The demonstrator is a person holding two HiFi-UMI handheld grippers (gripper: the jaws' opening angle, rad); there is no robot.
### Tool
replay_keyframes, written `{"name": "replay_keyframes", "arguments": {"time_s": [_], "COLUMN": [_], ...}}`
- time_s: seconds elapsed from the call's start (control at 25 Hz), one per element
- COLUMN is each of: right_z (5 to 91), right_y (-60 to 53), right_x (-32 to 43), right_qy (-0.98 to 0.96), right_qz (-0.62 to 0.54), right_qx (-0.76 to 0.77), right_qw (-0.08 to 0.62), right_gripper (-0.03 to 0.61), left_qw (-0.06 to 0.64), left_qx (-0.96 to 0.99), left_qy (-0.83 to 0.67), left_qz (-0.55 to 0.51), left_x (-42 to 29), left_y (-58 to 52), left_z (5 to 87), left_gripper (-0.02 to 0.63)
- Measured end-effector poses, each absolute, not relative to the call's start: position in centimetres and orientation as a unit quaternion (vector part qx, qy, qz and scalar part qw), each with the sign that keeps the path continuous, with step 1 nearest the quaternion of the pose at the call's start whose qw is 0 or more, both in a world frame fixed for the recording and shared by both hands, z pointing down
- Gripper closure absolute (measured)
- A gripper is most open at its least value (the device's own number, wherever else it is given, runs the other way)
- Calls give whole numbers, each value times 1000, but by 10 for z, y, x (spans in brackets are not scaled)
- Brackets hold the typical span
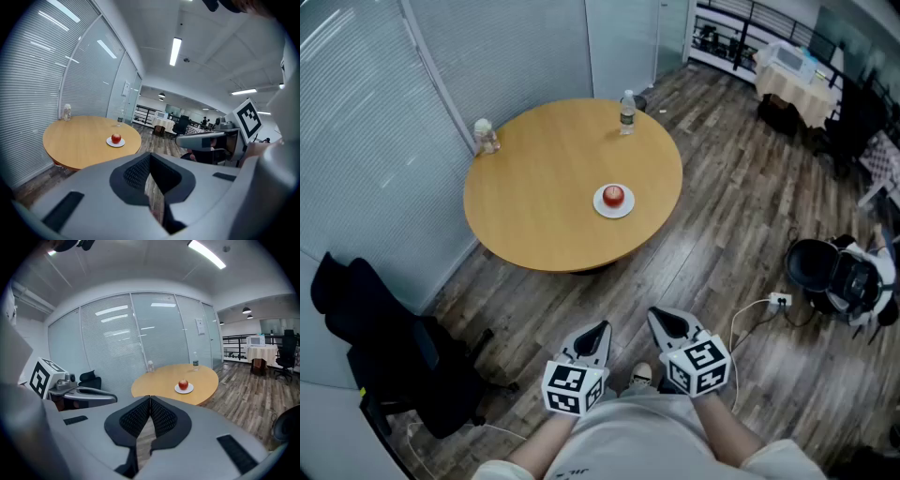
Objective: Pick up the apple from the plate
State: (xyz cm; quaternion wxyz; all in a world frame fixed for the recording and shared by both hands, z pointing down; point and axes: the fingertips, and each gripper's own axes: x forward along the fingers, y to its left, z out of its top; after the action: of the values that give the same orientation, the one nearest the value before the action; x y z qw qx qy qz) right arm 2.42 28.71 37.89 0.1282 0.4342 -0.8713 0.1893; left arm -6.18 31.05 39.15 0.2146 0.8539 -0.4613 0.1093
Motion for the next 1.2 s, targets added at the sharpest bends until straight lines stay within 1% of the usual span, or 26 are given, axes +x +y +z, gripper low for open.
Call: {"name": "replay_keyframes", "arguments": {"time_s": [0.24, 0.72, 0.96, 1.2], "right_z": [374, 383, 393, 404], "right_y": [284, 275, 256, 207], "right_x": [39, 101, 104, 101], "right_qy": [-874, -874, -873, -868], "right_qz": [184, 177, 190, 194], "right_qx": [431, 437, 434, 441], "right_qw": [126, 116, 114, 123], "right_gripper": [548, 548, 548, 548], "left_qw": [213, 215, 217, 224], "left_qx": [852, 817, 818, 823], "left_qy": [-466, -526, -523, -513], "left_qz": [109, 96, 100, 100], "left_x": [-49, -40, -35, -36], "left_y": [305, 295, 275, 216], "left_z": [389, 389, 395, 409], "left_gripper": [614, 612, 614, 612]}}
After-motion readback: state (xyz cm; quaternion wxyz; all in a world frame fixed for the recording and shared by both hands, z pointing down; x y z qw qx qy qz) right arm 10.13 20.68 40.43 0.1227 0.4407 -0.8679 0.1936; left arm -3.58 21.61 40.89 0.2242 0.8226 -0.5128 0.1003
